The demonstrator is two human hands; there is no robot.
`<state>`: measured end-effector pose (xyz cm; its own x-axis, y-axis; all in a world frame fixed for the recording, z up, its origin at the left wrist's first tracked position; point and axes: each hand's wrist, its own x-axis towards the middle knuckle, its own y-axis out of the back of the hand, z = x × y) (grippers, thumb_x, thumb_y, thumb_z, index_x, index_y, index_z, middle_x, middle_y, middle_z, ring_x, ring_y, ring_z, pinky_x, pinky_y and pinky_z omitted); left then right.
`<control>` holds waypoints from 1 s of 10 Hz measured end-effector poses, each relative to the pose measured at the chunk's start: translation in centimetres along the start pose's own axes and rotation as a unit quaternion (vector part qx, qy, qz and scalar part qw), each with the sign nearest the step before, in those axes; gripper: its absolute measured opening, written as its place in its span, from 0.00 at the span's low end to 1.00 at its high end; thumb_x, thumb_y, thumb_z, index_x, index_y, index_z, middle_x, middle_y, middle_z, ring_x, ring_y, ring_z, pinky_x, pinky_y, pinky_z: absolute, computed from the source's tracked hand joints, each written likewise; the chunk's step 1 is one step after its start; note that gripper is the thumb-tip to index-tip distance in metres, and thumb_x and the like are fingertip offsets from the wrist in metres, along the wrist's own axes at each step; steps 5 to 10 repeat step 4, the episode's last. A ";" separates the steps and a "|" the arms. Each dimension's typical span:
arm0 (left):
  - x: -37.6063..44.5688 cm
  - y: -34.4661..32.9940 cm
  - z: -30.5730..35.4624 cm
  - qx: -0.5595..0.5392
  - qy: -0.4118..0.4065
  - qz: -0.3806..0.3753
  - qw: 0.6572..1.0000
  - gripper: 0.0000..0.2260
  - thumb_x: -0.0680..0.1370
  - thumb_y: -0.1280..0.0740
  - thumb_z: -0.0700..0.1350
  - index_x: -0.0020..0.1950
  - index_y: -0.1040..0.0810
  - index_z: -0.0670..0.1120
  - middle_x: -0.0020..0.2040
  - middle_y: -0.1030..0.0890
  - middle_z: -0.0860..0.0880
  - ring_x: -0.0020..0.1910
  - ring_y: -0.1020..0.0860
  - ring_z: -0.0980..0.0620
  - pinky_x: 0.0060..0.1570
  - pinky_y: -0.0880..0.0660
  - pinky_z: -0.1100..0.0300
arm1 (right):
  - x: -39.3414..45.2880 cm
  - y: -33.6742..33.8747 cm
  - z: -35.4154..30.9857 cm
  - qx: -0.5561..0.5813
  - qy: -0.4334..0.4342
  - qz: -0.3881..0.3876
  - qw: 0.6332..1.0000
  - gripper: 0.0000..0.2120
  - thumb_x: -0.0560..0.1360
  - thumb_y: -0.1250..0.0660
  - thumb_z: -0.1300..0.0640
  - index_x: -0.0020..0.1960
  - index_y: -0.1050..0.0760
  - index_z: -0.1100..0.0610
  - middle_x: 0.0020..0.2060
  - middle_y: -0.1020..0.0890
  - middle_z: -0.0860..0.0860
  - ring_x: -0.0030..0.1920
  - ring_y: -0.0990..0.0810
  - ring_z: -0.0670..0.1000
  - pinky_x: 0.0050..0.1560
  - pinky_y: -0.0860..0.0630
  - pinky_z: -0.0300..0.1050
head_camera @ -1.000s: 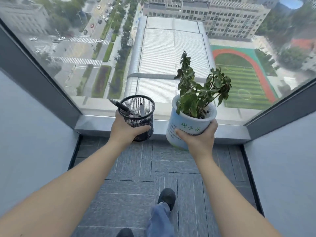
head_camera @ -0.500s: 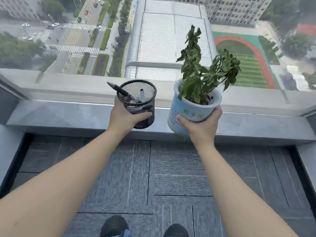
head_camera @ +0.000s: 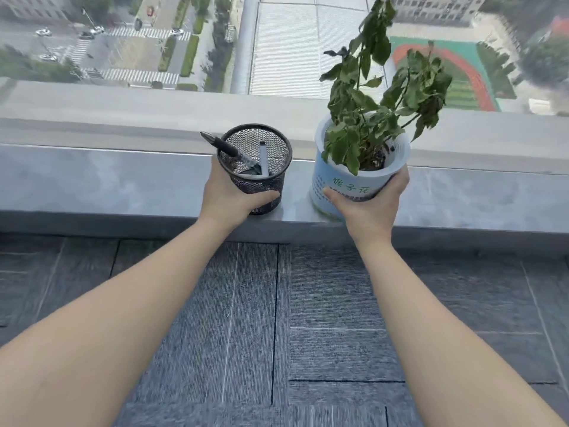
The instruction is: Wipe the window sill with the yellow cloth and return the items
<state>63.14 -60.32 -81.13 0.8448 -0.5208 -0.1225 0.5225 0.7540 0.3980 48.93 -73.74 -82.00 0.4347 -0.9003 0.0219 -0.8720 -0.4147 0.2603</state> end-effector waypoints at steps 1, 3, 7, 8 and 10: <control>0.0 -0.2 -0.6 0.006 0.015 -0.003 1.000 0.38 0.59 0.22 0.40 0.64 0.37 0.44 0.55 0.28 0.52 0.56 0.29 0.54 0.56 0.35 0.66 | -0.4 -0.3 1.1 -0.005 -0.023 -0.002 1.000 0.48 0.60 0.21 0.62 0.70 0.47 0.57 0.65 0.32 0.51 0.63 0.32 0.45 0.53 0.34 0.17; 0.2 -0.3 -1.1 -0.014 0.050 -0.026 0.998 0.39 0.57 0.21 0.44 0.63 0.37 0.46 0.57 0.26 0.50 0.58 0.26 0.52 0.61 0.32 0.59 | -0.4 -0.4 0.8 -0.028 -0.062 -0.031 0.997 0.53 0.62 0.22 0.58 0.73 0.54 0.57 0.70 0.35 0.53 0.67 0.33 0.47 0.64 0.34 0.33; -1.5 -0.2 -0.8 -0.006 0.070 -0.025 0.997 0.42 0.55 0.24 0.53 0.64 0.39 0.46 0.66 0.30 0.44 0.65 0.30 0.48 0.68 0.35 0.48 | -1.8 0.7 -0.9 -0.032 -0.120 -0.032 0.992 0.56 0.64 0.24 0.52 0.76 0.62 0.54 0.77 0.52 0.51 0.76 0.49 0.50 0.75 0.48 0.47; -1.5 -0.2 -0.8 -0.006 0.070 -0.025 0.997 0.42 0.55 0.24 0.53 0.64 0.39 0.46 0.66 0.30 0.44 0.65 0.30 0.48 0.68 0.35 0.48 | -1.8 0.7 -0.9 -0.032 -0.120 -0.032 0.992 0.56 0.64 0.24 0.52 0.76 0.62 0.54 0.77 0.52 0.51 0.76 0.49 0.50 0.75 0.48 0.47; -1.5 -0.2 -0.8 -0.006 0.070 -0.025 0.997 0.42 0.55 0.24 0.53 0.64 0.39 0.46 0.66 0.30 0.44 0.65 0.30 0.48 0.68 0.35 0.48 | -1.8 0.7 -0.9 -0.032 -0.120 -0.032 0.992 0.56 0.64 0.24 0.52 0.76 0.62 0.54 0.77 0.52 0.51 0.76 0.49 0.50 0.75 0.48 0.47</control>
